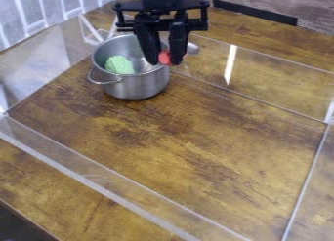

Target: Move the orange spoon to the left

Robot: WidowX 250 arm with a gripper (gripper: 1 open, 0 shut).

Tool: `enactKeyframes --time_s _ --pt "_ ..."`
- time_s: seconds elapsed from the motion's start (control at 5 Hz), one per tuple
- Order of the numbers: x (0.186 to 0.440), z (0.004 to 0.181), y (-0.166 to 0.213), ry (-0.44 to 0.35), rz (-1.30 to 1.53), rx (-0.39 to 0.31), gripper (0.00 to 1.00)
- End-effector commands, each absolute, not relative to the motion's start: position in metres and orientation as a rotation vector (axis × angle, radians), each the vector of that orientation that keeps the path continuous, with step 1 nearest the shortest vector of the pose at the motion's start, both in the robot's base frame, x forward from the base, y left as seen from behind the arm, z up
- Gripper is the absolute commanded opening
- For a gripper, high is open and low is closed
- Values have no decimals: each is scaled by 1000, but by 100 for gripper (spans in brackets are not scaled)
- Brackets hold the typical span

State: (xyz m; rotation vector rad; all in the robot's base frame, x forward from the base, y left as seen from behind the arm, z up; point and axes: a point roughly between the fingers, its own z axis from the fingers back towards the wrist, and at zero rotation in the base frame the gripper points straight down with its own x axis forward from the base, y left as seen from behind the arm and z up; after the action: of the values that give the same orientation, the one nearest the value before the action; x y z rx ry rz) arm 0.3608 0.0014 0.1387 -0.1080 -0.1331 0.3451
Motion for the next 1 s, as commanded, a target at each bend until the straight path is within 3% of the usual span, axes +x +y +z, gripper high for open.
enactKeyframes --time_s 0.0,0.8 --pt "357 162 11 -211 397 -106 0" --pt "344 162 51 -233 419 -83 0"
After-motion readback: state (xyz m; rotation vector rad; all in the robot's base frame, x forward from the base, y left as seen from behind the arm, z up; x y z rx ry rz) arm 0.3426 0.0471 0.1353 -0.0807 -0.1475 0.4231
